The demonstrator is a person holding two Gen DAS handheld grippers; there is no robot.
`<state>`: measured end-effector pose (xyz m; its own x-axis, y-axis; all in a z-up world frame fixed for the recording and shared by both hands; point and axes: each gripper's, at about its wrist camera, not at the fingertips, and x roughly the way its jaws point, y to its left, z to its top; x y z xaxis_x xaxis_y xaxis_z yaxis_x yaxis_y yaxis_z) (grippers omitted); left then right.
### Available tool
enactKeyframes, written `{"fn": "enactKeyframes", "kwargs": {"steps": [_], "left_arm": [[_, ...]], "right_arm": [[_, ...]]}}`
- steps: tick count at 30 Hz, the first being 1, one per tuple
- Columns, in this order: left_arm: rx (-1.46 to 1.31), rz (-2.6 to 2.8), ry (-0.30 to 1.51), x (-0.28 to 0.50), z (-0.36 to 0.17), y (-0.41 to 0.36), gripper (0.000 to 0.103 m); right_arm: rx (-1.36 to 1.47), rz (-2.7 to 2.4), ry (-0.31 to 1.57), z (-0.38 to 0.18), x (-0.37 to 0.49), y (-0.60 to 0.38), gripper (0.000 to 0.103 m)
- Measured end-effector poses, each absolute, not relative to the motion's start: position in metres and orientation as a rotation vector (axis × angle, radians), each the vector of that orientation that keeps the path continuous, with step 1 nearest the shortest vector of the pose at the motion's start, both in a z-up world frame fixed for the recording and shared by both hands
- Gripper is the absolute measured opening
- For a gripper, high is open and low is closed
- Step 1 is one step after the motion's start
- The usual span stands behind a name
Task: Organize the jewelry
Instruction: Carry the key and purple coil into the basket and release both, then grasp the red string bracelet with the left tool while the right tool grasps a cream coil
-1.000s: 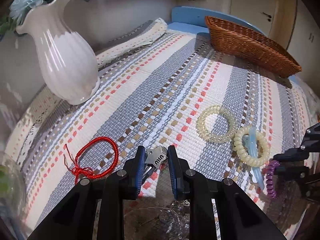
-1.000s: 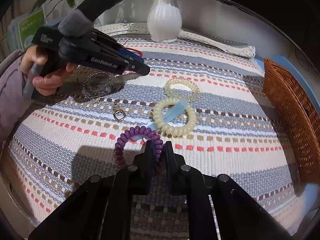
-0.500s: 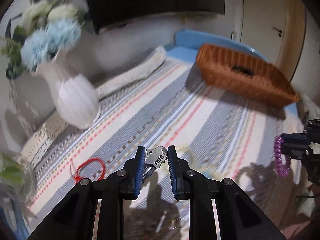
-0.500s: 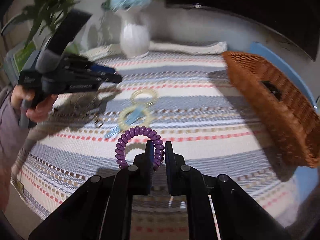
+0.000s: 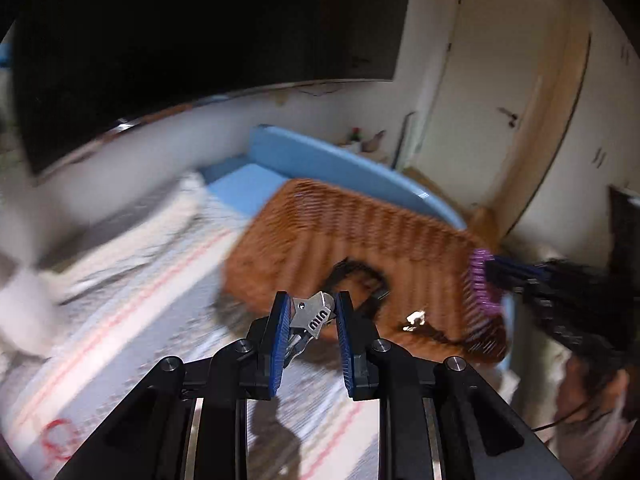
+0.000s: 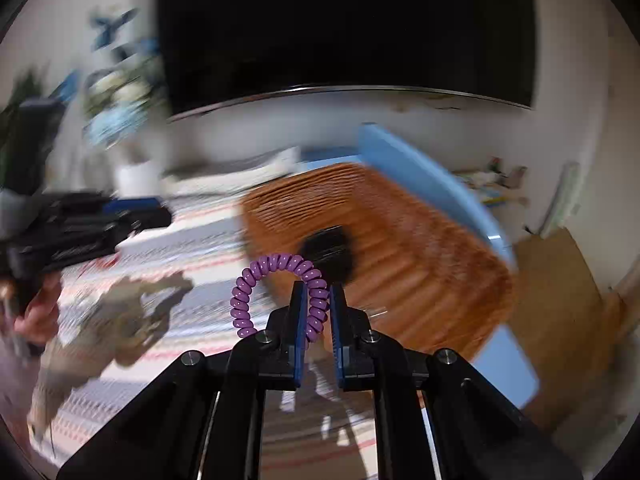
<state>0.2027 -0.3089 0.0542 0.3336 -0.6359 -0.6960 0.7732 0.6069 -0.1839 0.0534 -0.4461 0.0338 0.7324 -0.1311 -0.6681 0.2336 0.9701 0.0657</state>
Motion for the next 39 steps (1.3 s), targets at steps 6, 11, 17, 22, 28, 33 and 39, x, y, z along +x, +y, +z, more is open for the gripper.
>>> {"fn": "enactKeyframes", "kwargs": {"steps": [6, 11, 17, 22, 28, 33, 39], "left_arm": [[0.195, -1.016, 0.858, 0.192, 0.034, -0.367, 0.023], [0.237, -1.080, 0.882, 0.177, 0.015, -0.405, 0.023], [0.256, -1.094, 0.931, 0.178, -0.007, -0.423, 0.023], [0.243, -1.120, 0.919, 0.178, -0.007, -0.423, 0.024], [0.200, -1.113, 0.921, 0.175, 0.009, -0.402, 0.031], [0.203, -1.096, 0.891, 0.160, 0.028, -0.373, 0.031], [0.204, -0.990, 0.805, 0.132, 0.048, -0.319, 0.031]], "right_arm": [[0.224, -0.313, 0.785, 0.022, 0.074, -0.508, 0.012], [0.222, -0.338, 0.863, 0.001, 0.093, -0.527, 0.012], [0.270, -0.326, 0.912, -0.017, 0.106, -0.539, 0.012], [0.258, -0.331, 0.923, -0.022, 0.108, -0.540, 0.012], [0.297, -0.300, 0.912, -0.021, 0.103, -0.547, 0.015], [0.289, -0.303, 0.868, -0.003, 0.084, -0.540, 0.015], [0.263, -0.273, 0.816, 0.023, 0.061, -0.514, 0.016]]}}
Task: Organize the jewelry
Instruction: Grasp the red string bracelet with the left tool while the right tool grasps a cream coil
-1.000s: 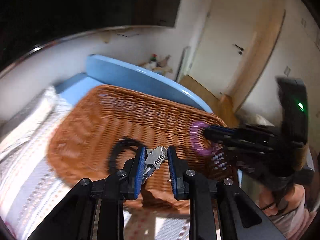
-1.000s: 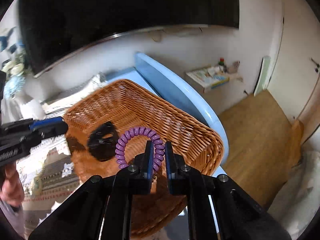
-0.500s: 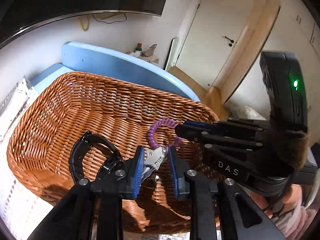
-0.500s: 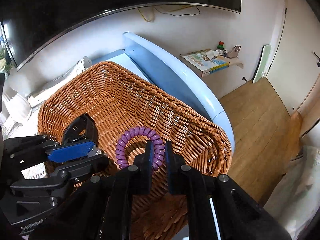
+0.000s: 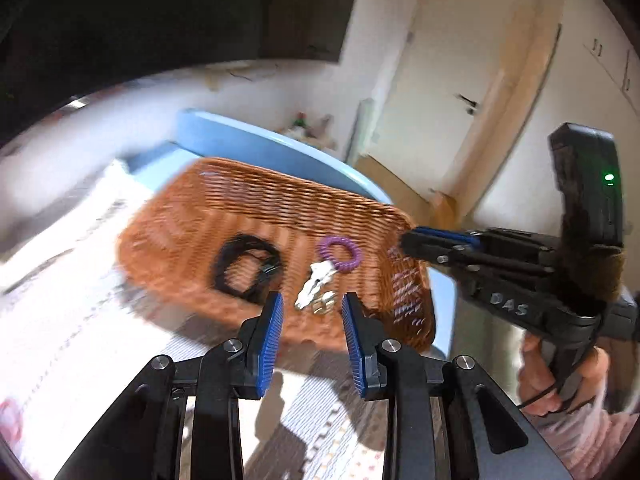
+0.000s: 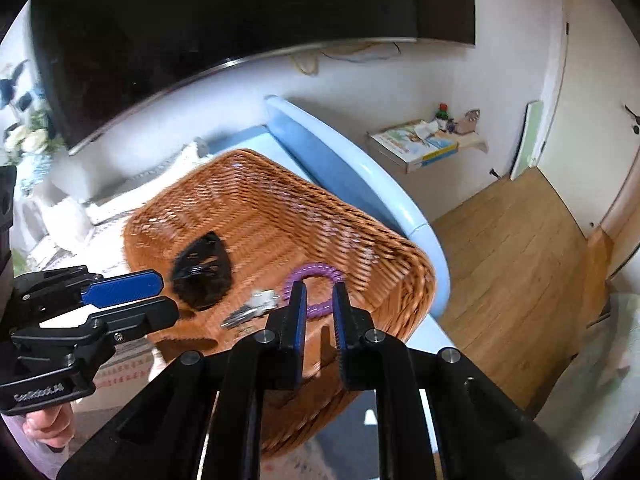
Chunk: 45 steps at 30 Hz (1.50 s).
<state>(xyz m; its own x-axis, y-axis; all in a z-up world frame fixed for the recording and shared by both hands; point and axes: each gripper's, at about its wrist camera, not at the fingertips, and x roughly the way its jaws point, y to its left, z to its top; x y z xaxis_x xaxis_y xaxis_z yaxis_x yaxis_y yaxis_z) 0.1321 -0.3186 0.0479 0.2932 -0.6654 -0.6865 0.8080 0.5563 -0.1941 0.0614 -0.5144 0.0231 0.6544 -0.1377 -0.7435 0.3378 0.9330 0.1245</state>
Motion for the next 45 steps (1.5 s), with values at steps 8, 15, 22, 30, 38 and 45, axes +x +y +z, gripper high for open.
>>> {"fn": "enactKeyframes", "kwargs": {"steps": [8, 15, 22, 30, 38, 45], "left_arm": [[0.097, -0.804, 0.737, 0.095, 0.052, -0.190, 0.031], [-0.032, -0.596, 0.761, 0.110, 0.038, -0.064, 0.031], [-0.115, -0.466, 0.803, 0.127, 0.018, 0.021, 0.031], [-0.219, -0.473, 0.907, 0.183, 0.002, 0.047, 0.031], [-0.228, -0.484, 0.973, 0.252, -0.011, 0.018, 0.043], [-0.185, -0.413, 1.016, 0.278, -0.046, -0.001, 0.043]], "right_arm": [[0.153, -0.176, 0.729, 0.039, 0.034, -0.437, 0.016], [0.131, 0.028, 0.761, 0.028, 0.042, -0.356, 0.016], [0.079, 0.150, 0.810, 0.008, 0.065, -0.281, 0.016], [0.116, 0.241, 0.901, -0.016, 0.107, -0.258, 0.016], [0.085, 0.285, 0.962, -0.028, 0.159, -0.247, 0.031], [0.097, 0.317, 0.968, -0.043, 0.187, -0.246, 0.031]]}}
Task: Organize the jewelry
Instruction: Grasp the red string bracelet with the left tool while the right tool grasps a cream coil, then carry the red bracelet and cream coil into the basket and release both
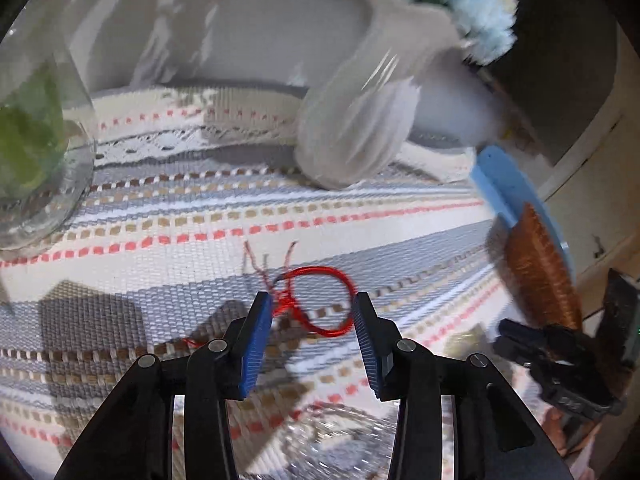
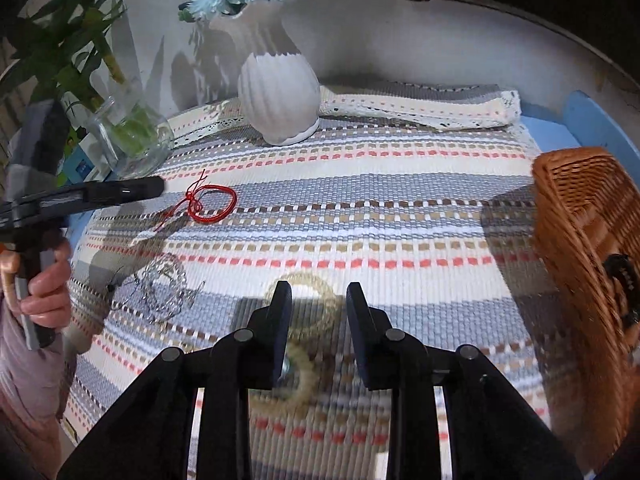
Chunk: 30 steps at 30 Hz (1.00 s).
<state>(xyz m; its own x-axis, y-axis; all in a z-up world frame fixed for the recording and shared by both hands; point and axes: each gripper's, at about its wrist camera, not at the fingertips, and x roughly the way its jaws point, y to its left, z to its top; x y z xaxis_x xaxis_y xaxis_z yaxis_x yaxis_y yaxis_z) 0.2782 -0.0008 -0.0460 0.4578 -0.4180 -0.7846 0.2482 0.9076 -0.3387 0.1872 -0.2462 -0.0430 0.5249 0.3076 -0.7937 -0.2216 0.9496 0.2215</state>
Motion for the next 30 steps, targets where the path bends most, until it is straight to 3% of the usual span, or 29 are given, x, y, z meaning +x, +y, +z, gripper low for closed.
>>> {"fn": "enactKeyframes", "kwargs": {"steps": [13, 14, 16, 17, 21, 23, 30], "left_arm": [[-0.143, -0.390, 0.996, 0.280, -0.061, -0.013, 0.042], [-0.136, -0.381, 0.992, 0.281, -0.061, -0.014, 0.039], [-0.095, -0.344, 0.982, 0.280, -0.062, -0.019, 0.022], [-0.074, -0.341, 0.984, 0.280, -0.063, -0.022, 0.009], [-0.086, -0.340, 0.972, 0.281, -0.064, -0.021, 0.006], [-0.104, -0.356, 0.961, 0.280, -0.063, -0.019, 0.006], [-0.102, -0.392, 0.906, 0.269, -0.050, -0.019, 0.006]], "right_arm": [[0.061, 0.317, 0.977, -0.071, 0.198, -0.237, 0.031], [0.047, 0.312, 0.975, -0.071, 0.198, -0.235, 0.031], [0.007, 0.293, 0.969, -0.071, 0.197, -0.229, 0.031], [-0.021, 0.282, 0.964, -0.072, 0.196, -0.225, 0.031], [-0.116, 0.249, 0.946, -0.073, 0.193, -0.213, 0.030], [-0.130, 0.247, 0.939, -0.073, 0.192, -0.212, 0.012], [-0.011, 0.292, 0.898, -0.062, 0.192, -0.230, 0.010]]}}
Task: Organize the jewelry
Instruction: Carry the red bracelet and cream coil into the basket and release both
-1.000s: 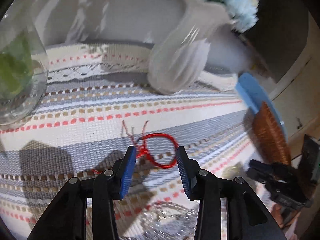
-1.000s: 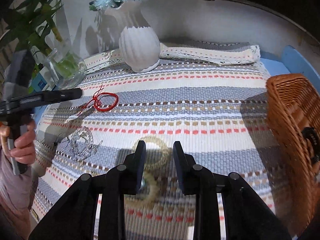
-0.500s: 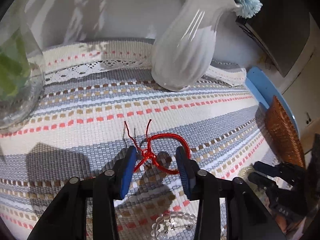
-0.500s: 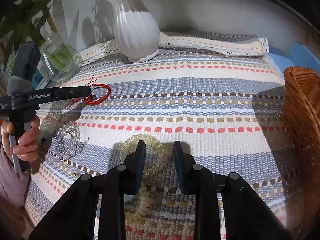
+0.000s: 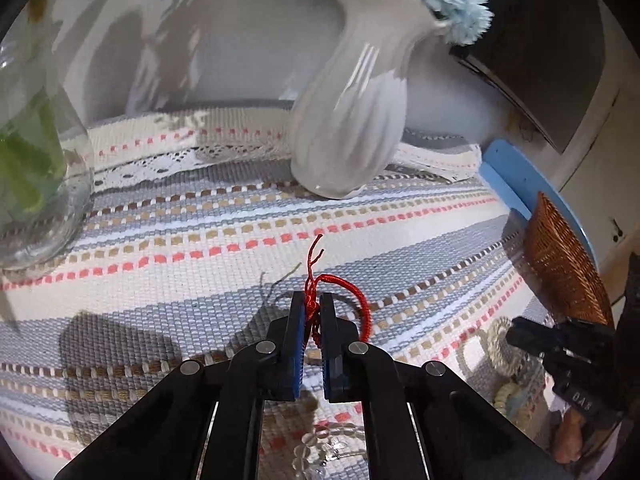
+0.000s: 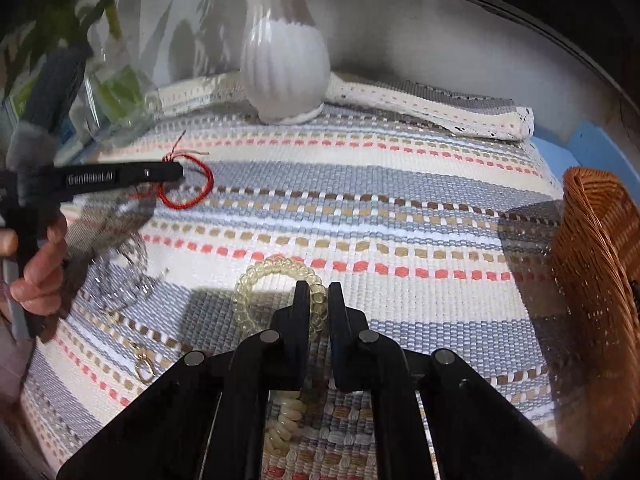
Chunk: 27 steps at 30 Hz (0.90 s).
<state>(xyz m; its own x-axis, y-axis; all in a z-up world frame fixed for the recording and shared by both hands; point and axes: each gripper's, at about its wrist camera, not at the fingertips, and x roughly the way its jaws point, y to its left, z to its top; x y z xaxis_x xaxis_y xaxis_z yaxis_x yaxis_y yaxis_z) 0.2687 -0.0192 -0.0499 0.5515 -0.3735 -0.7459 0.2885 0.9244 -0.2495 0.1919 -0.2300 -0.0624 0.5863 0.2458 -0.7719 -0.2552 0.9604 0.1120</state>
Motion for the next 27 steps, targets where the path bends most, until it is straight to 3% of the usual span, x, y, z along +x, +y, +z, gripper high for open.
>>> {"fn": "enactKeyframes", "kwargs": {"steps": [7, 14, 27], "left_arm": [[-0.050, -0.441, 0.924, 0.258, -0.053, -0.033, 0.006], [0.042, -0.501, 0.873, 0.231, -0.017, -0.066, 0.006], [0.035, -0.812, 0.731, 0.202, 0.068, -0.216, 0.006]], "right_arm": [[0.066, 0.284, 0.862, -0.057, 0.191, -0.244, 0.010], [0.033, 0.258, 0.815, -0.047, 0.174, -0.246, 0.010], [0.187, 0.035, 0.679, 0.028, 0.101, -0.375, 0.010]]}}
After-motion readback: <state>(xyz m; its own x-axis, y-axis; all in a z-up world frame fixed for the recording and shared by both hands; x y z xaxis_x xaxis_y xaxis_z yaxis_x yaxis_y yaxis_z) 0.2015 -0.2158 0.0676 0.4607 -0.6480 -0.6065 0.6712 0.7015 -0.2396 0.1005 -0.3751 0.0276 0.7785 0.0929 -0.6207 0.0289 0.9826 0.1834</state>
